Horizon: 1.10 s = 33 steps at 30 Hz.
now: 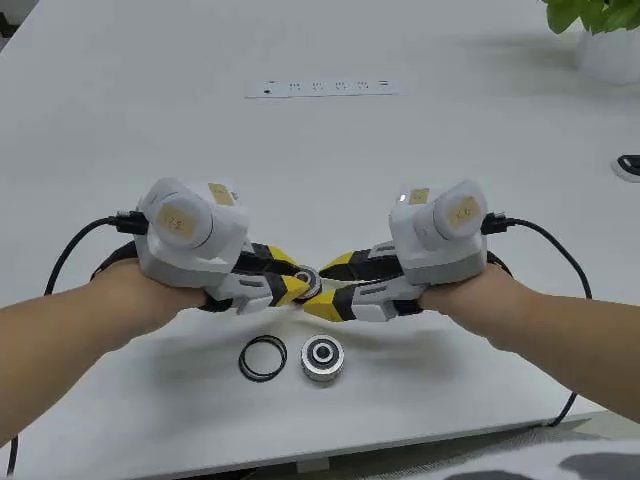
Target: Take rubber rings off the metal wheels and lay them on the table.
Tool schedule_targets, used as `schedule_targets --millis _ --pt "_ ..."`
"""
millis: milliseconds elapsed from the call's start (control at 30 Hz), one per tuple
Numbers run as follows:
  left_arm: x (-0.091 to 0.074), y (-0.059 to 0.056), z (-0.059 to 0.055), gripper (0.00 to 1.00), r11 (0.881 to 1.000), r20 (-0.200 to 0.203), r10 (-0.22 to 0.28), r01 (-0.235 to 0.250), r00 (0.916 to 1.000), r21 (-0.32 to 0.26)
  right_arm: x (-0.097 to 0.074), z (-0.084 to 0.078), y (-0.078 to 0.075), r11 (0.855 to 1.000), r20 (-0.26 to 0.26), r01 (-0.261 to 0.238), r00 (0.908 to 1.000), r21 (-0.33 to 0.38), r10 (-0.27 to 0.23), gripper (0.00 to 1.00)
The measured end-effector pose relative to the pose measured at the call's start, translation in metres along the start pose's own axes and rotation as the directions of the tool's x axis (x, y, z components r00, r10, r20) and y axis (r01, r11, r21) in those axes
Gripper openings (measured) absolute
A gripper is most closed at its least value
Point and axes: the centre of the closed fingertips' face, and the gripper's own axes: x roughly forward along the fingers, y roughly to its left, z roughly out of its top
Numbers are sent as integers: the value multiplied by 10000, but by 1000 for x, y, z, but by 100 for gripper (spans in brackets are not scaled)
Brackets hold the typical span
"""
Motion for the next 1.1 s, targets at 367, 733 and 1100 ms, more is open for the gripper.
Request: schedule_targets --millis 367,733,1100 --pt "0 2 0 14 9998 39 183 -182 9998 -113 6 3 -3 9980 -26 421 9991 -468 -423 26" --pt "0 0 1 14 9994 82 289 -287 9995 -212 1 0 -4 9983 -95 423 9990 -392 -427 21" --pt "-1 -1 0 13 9992 78 320 -318 9995 -240 -5 -7 -6 9993 -260 339 9991 -175 -343 9"
